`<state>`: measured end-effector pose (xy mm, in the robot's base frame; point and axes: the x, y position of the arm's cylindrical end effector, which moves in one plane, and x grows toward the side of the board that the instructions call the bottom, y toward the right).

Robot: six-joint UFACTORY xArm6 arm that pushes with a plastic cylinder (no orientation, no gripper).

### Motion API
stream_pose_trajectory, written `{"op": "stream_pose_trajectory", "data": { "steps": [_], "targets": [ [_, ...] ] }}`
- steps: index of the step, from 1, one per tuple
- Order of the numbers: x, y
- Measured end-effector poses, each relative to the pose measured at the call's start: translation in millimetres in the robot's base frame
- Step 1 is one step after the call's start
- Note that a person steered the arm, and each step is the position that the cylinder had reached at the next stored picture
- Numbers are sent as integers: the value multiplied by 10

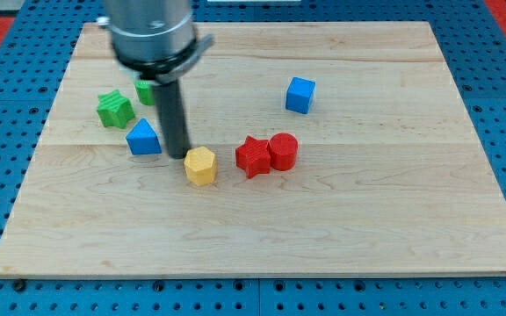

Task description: Arrange red blocks and blue blocks diagonal to each other

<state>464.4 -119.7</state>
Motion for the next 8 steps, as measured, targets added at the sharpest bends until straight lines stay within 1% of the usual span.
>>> {"op": "stream_pose_trajectory", "data": {
  "steps": [1,2,3,4,5,6,7,8],
  "targets": [
    [15,-428],
    [-177,-465],
    [-483,403],
    [-474,726],
    [-47,135],
    [-286,-381],
    [-738,125],
    [-792,1444]
  ]
}}
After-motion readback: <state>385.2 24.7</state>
